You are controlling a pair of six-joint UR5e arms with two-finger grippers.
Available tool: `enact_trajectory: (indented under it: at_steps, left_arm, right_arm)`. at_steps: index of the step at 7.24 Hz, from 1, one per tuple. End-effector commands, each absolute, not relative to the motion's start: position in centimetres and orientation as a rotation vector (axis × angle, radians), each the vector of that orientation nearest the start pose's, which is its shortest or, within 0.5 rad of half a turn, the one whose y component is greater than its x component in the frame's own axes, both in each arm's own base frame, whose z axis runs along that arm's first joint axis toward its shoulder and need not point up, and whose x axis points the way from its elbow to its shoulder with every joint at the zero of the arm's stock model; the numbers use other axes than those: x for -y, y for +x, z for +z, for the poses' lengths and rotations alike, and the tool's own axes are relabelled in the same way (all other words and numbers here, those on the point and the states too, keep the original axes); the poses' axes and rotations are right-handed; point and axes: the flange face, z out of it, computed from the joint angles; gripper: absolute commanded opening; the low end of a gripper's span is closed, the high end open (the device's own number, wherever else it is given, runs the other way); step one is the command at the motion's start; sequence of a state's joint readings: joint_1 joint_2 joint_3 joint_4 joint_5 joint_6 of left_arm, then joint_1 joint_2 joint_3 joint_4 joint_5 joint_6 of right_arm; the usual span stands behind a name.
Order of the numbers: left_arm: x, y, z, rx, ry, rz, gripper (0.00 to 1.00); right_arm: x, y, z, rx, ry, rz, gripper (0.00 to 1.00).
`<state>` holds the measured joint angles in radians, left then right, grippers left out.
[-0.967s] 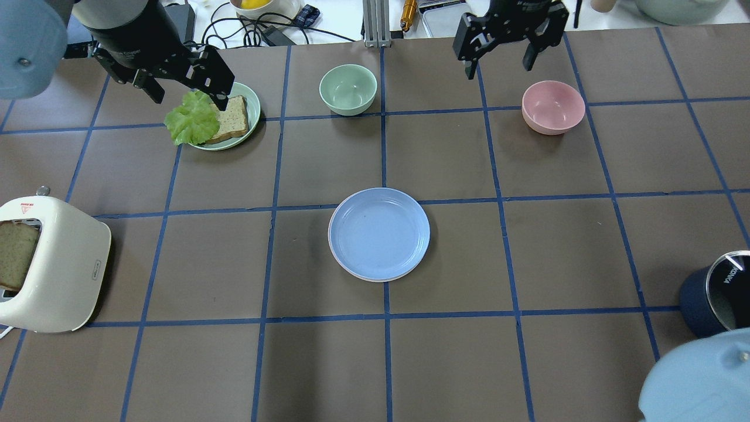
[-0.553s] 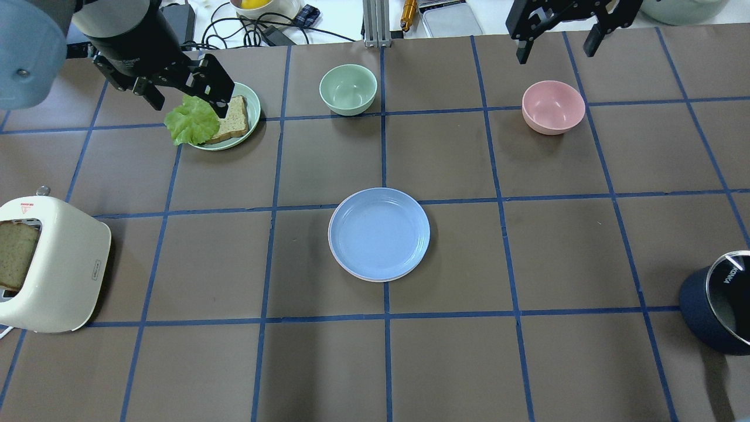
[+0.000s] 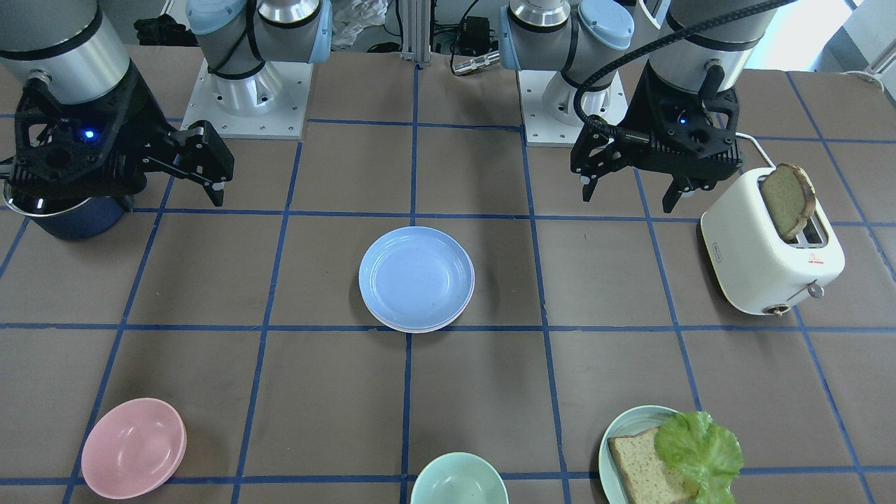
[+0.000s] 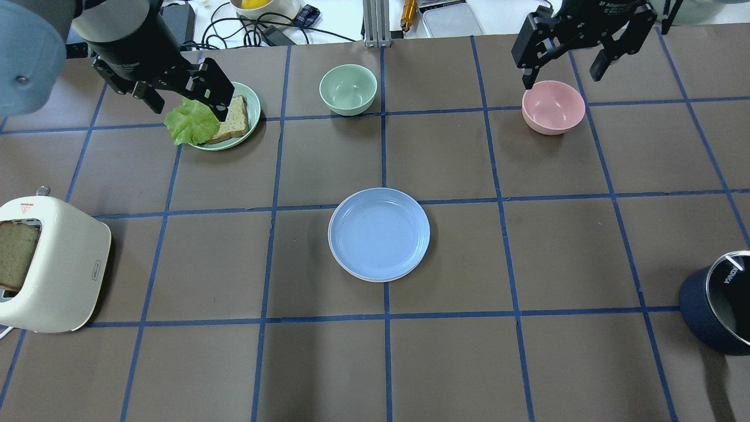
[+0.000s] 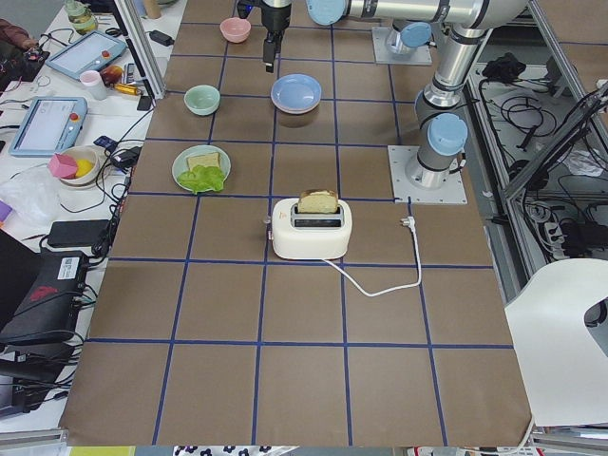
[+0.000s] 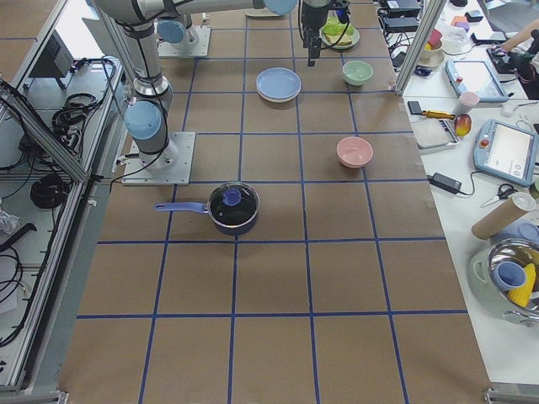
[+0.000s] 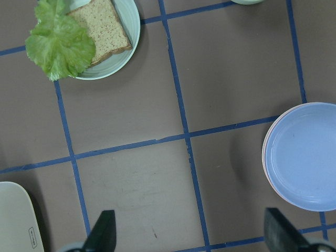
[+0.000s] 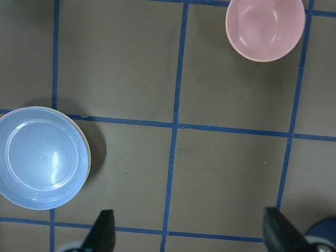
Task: Stack three plates with pink and blue
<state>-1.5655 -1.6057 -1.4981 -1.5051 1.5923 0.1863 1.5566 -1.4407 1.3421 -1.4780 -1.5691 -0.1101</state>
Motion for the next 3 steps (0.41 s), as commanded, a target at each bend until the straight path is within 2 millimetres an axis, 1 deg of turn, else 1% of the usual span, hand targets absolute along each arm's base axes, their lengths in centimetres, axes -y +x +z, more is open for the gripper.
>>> enact_trajectory:
  at_steps: [1, 2, 3]
  left_arm:
    - [51.66, -12.95, 52.04, -3.1, 0.273, -0.179, 1.0]
    - [51.58, -12.97, 52.09, -3.105, 0.25, -0.177, 1.0]
    - [51.51, -12.89, 51.99, -3.113, 0.179, -0.164, 1.0]
  right_arm:
    - [54.25, 12.67, 52.42, -3.139, -0.152, -0.022, 1.0]
    - [54.18, 12.67, 52.49, -3.139, -0.147, -0.022, 1.0]
    - [54.25, 12.67, 52.43, -3.139, -0.149, -0.022, 1.0]
